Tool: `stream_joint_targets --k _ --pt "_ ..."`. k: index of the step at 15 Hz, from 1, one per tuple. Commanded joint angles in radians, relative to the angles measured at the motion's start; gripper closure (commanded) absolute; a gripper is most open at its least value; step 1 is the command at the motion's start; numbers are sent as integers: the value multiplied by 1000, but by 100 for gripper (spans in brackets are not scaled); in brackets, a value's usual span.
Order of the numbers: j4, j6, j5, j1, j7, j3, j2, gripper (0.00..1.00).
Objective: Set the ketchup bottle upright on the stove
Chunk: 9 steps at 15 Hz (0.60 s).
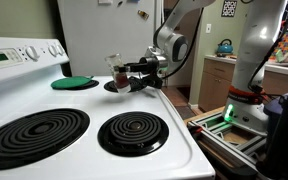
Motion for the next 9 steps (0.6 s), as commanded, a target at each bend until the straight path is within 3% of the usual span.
stream_joint_targets --k 1,4,6,9 --pt "-86 -49 25 -7 -29 8 -78 55" --pt "-137 -60 56 -6 -26 9 -171 55" --pt "-79 -37 57 -10 -26 17 -153 55" --pt "-97 -44 53 -14 -32 21 -177 55"
